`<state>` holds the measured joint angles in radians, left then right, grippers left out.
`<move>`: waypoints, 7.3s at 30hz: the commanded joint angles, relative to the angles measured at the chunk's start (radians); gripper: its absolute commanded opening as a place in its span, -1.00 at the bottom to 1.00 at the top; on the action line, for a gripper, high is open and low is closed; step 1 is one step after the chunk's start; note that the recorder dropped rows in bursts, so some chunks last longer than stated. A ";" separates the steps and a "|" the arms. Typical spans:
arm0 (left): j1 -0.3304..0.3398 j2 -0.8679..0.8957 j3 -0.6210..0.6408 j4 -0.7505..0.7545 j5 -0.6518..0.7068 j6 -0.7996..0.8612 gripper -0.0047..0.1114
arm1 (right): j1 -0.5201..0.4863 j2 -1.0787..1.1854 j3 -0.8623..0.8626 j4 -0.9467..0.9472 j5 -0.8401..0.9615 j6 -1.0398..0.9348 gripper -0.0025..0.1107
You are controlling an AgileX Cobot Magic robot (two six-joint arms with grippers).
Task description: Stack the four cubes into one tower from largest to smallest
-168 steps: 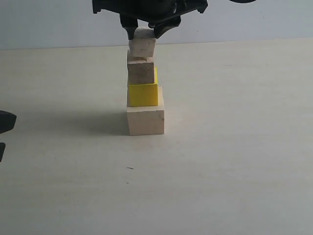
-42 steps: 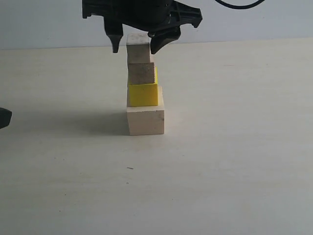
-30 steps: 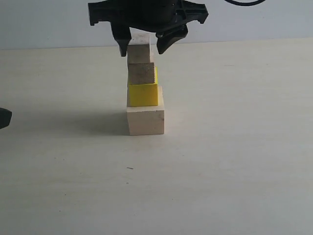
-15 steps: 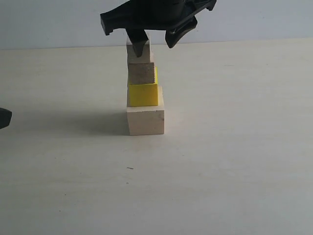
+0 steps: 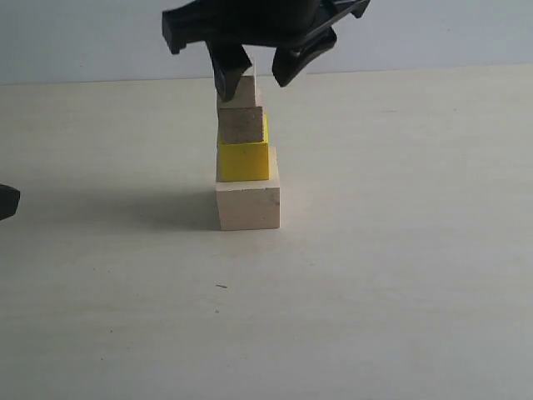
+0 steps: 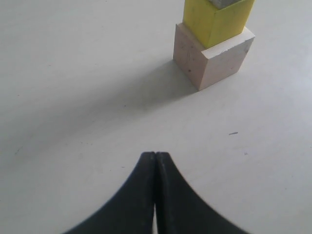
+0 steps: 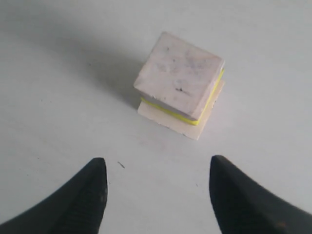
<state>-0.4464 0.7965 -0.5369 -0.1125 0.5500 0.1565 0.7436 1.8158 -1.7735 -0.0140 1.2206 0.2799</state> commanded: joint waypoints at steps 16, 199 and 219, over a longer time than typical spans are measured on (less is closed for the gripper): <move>0.004 -0.007 0.001 -0.003 0.000 0.000 -0.92 | -0.001 0.060 0.034 -0.122 0.001 -0.016 0.07; 0.004 -0.007 0.001 -0.005 0.029 0.001 -0.92 | -0.001 -0.361 0.273 -0.204 0.001 0.077 -0.96; 0.004 -0.005 0.001 -0.040 0.020 0.001 -0.92 | -0.001 -0.548 0.755 -0.378 -0.228 0.183 -0.96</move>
<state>-0.4464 0.7965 -0.5369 -0.1388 0.5827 0.1603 0.7436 1.2792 -1.0225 -0.3217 1.0124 0.4293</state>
